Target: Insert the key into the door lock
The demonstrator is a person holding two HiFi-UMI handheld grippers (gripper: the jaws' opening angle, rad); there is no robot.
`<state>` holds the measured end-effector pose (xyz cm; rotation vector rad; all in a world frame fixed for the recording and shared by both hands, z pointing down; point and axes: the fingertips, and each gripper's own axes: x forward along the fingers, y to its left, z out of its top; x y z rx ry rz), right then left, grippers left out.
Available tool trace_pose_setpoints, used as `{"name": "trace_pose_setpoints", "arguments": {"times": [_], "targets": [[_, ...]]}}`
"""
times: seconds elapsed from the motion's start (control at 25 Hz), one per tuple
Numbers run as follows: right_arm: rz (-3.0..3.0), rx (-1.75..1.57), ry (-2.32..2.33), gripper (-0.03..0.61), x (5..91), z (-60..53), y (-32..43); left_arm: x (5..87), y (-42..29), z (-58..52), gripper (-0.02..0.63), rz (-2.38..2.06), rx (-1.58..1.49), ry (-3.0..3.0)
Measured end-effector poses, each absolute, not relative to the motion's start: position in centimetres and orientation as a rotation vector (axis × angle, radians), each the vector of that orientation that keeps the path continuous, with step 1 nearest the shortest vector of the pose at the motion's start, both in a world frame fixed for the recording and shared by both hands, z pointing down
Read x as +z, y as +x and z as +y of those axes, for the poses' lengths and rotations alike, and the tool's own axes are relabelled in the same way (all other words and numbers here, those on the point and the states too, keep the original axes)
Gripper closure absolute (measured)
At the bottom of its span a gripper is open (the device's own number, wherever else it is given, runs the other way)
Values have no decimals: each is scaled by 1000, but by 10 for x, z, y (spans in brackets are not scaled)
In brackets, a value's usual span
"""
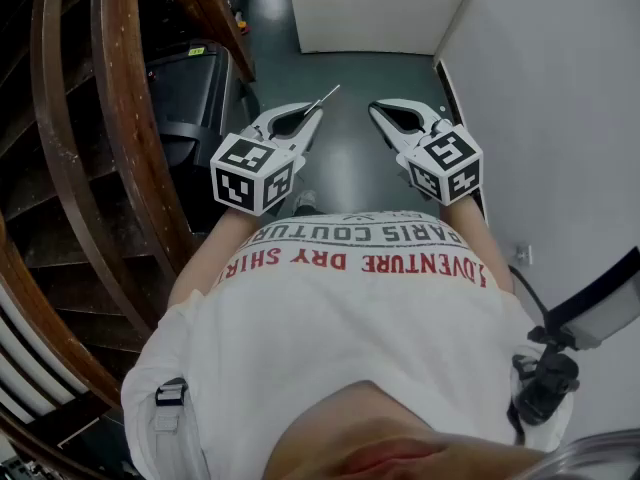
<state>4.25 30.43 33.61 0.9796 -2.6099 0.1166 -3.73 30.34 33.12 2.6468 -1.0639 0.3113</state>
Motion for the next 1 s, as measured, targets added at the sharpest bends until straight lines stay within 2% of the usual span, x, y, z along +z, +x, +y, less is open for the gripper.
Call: {"name": "trace_pose_setpoints", "arguments": {"times": [0.64,1.0], "targets": [[-2617,78,960,575,347,292,40,341,-33,288,592,-1047,291,2626],[-2608,121,957,575,379,208,41,367,-30,200,592,-993,278,2619]]}}
